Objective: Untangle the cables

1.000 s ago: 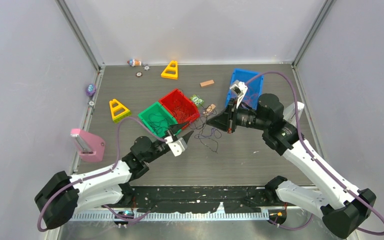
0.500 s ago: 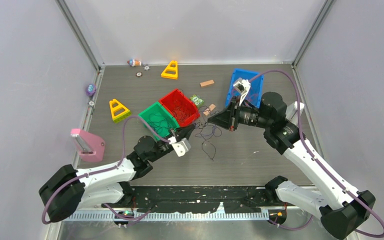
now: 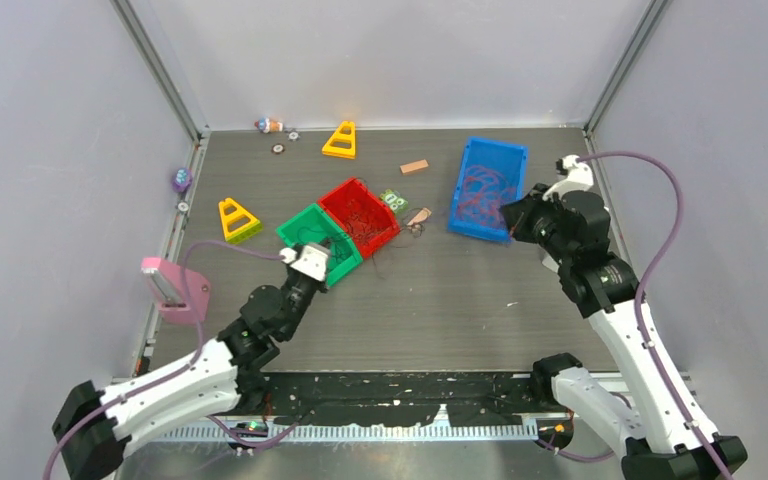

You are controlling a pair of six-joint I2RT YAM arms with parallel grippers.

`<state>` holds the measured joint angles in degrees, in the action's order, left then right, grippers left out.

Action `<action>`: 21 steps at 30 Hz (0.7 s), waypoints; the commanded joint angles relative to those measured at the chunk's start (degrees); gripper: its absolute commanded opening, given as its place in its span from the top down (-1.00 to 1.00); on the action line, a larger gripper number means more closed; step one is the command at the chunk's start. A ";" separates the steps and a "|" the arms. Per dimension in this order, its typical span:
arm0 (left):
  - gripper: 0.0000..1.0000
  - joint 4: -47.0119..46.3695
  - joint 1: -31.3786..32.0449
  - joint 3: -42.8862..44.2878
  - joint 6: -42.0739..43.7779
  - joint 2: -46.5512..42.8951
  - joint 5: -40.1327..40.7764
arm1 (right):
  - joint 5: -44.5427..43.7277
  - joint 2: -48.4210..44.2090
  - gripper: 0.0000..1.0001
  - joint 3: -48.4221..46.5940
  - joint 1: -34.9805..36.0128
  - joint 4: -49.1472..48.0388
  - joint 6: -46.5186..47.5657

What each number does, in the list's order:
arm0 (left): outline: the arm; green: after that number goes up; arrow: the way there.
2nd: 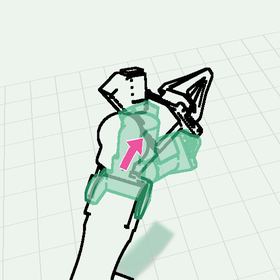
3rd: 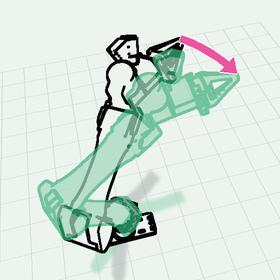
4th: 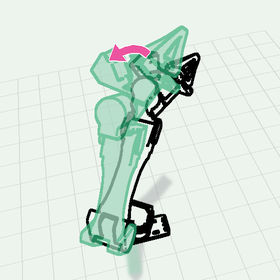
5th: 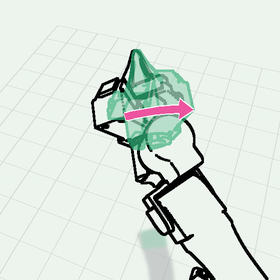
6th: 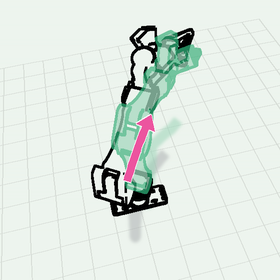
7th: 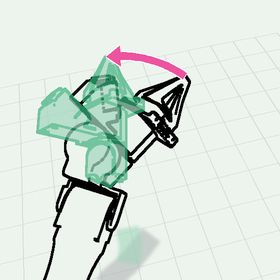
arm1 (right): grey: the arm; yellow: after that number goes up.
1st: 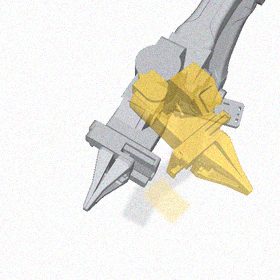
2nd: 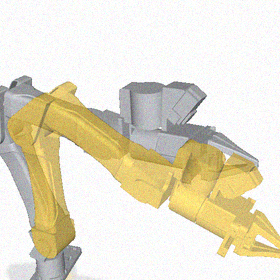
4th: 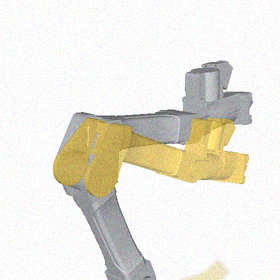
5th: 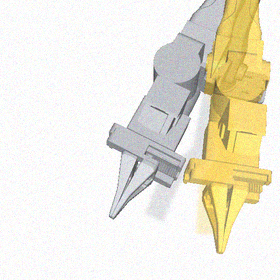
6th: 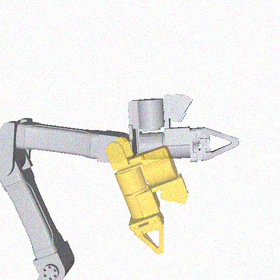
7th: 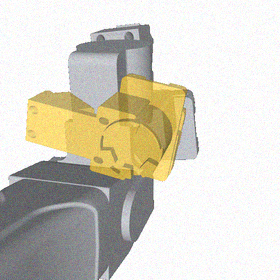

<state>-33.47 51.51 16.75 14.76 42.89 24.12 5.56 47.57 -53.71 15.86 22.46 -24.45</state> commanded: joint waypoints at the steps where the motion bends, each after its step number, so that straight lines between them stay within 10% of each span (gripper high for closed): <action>1: 1.00 17.98 -1.96 2.89 -11.01 -10.60 18.88 | -28.14 -2.56 0.90 1.17 -2.69 8.71 -4.14; 10: 1.00 33.12 -7.89 8.01 -17.76 -24.34 27.30 | -46.39 -9.06 0.90 5.19 -3.65 13.90 -11.96; 21: 1.00 36.18 -8.35 14.81 -13.37 -21.66 20.42 | -32.68 -9.61 0.89 5.08 -3.68 10.07 -4.11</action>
<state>1.26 43.38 27.14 -0.82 19.77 45.65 -31.46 38.02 -47.99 12.25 35.62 -31.86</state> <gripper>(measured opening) 0.004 0.071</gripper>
